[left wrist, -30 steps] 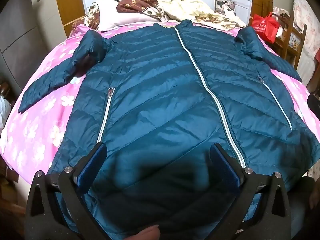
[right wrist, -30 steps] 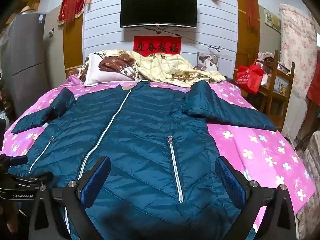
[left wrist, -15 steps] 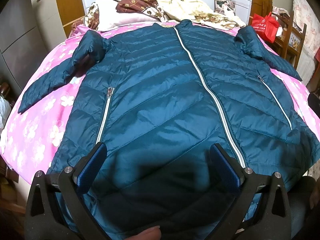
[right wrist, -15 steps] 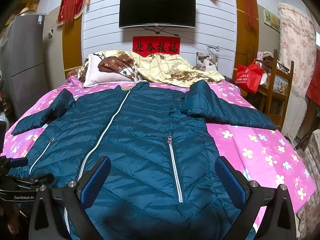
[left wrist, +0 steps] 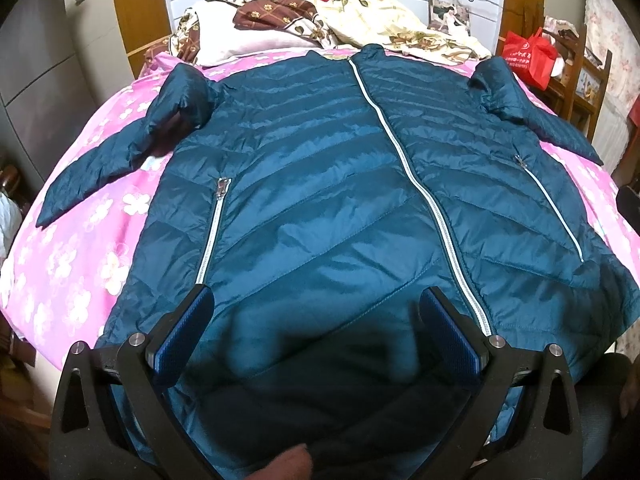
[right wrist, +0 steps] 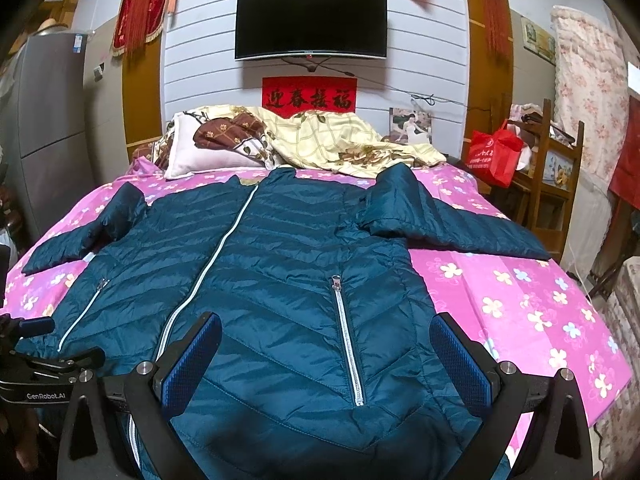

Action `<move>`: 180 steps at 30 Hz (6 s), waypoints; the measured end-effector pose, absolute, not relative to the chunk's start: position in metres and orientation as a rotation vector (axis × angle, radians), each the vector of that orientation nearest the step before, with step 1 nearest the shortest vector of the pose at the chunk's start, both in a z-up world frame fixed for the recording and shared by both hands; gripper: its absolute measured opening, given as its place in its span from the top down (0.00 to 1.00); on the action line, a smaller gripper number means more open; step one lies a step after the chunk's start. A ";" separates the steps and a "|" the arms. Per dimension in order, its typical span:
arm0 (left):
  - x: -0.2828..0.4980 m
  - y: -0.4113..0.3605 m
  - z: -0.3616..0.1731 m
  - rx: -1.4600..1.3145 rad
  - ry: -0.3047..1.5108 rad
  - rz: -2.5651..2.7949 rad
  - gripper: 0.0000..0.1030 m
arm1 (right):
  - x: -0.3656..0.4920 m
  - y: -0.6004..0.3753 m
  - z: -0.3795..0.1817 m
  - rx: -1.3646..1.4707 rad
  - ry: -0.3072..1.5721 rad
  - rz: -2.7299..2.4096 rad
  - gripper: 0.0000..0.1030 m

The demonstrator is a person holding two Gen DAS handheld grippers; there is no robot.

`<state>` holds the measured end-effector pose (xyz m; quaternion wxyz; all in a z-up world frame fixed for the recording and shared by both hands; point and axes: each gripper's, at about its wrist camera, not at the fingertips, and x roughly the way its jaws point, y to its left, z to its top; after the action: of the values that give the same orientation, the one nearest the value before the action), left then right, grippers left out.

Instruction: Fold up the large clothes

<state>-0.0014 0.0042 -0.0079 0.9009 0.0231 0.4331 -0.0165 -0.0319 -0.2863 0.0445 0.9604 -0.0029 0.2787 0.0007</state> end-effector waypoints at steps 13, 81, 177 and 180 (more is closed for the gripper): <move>-0.009 0.015 0.015 -0.009 0.708 -0.068 0.00 | -0.034 -0.286 0.046 -0.007 0.565 -0.001 0.00; 0.071 0.039 -0.011 0.031 0.799 0.024 0.00 | 0.045 -0.268 0.028 0.067 0.556 -0.048 0.00; 0.069 0.040 -0.008 -0.049 0.801 -0.095 0.00 | 0.046 -0.263 0.022 0.063 0.574 -0.053 0.00; 0.070 0.040 -0.009 -0.045 0.803 -0.093 0.00 | 0.046 -0.265 0.022 0.055 0.580 -0.072 0.00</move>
<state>0.0696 0.0396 -0.0090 0.9191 -0.0217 0.3907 -0.0451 0.0461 -0.2645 0.0222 0.9573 0.0273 0.2856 -0.0353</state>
